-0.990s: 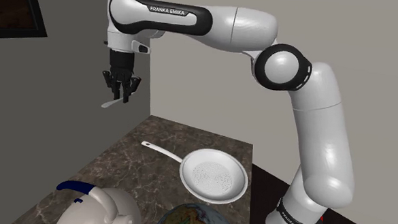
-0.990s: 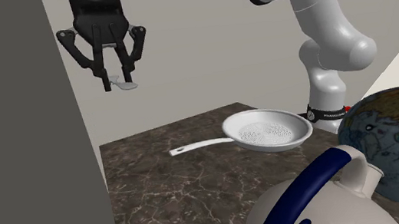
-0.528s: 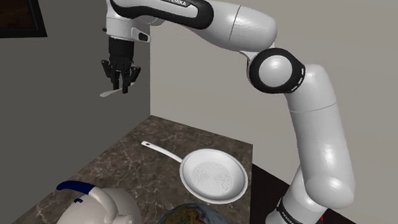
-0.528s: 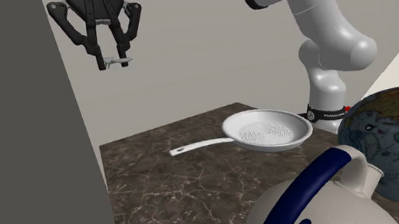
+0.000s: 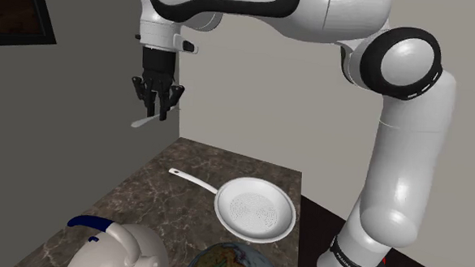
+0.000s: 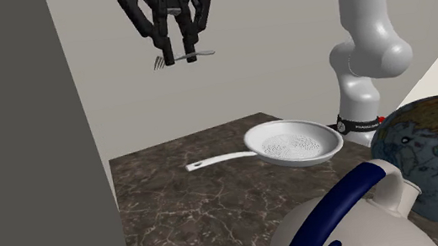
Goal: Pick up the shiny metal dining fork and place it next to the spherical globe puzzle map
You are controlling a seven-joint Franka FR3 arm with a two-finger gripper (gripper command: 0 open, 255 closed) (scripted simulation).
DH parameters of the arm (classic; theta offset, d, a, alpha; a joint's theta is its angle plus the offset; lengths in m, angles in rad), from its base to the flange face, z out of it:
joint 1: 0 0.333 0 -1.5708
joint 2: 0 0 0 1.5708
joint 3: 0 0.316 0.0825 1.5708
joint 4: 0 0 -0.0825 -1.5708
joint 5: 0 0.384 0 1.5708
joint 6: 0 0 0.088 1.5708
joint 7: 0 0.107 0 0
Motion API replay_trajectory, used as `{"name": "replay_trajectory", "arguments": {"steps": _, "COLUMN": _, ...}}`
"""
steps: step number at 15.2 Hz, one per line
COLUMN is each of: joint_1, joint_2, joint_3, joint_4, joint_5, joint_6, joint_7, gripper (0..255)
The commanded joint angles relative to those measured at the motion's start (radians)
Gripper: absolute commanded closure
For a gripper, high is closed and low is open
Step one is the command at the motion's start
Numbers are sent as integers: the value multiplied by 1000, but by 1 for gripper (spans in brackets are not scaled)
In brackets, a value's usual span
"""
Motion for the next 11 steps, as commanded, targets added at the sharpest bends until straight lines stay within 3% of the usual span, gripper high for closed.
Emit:
{"name": "replay_trajectory", "arguments": {"steps": 1, "joint_1": -12, "joint_2": -96, "joint_3": 7, "joint_4": -124, "joint_5": 39, "joint_6": 36, "joint_7": -3, "gripper": 255}}
{"name": "replay_trajectory", "arguments": {"steps": 11, "joint_1": 18, "joint_2": -487, "joint_3": 17, "joint_4": -522, "joint_5": 211, "joint_6": 81, "joint_7": -7, "gripper": 255}}
